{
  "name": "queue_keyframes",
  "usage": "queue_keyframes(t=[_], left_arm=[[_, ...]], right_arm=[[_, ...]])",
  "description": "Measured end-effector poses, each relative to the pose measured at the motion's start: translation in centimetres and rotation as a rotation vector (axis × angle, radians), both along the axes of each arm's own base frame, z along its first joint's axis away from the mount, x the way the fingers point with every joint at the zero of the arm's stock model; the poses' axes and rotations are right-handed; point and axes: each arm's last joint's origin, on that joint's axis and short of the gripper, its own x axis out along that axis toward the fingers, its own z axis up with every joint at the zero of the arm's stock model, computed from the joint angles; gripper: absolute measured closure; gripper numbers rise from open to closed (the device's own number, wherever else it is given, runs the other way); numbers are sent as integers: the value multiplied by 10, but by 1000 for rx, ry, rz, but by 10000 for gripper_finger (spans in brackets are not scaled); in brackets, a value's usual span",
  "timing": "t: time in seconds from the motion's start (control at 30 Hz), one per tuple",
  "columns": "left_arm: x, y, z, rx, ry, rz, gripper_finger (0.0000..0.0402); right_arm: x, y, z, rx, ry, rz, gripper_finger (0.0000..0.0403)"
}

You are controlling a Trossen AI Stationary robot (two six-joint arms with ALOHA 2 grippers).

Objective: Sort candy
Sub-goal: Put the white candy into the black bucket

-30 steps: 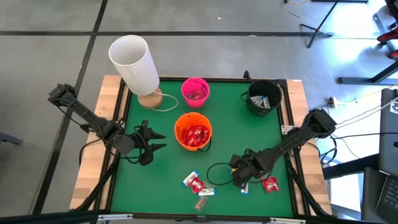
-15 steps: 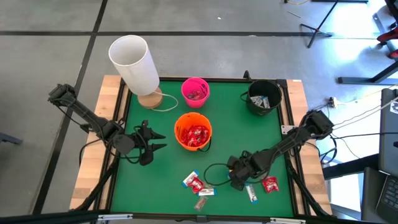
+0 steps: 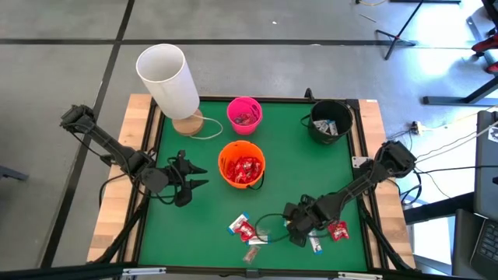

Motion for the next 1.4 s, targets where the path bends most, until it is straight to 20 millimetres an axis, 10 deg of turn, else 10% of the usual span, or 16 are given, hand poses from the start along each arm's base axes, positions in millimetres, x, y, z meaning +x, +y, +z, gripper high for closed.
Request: queue_keyframes(t=[0.4,0.63,0.87,1.4], left_arm=[[0,0,0,1,2,1,242],[0,0,0,-5,1,3,242],[0,0,0,-6,0,3,242],[0,0,0,-8,-1,3,242]], right_arm=[[-10,19,-33,-144,54,27,144],[-12,17,-33,-168,68,49,232],[-5,22,-18,-208,79,108,325],[8,27,35,-386,86,144,314]])
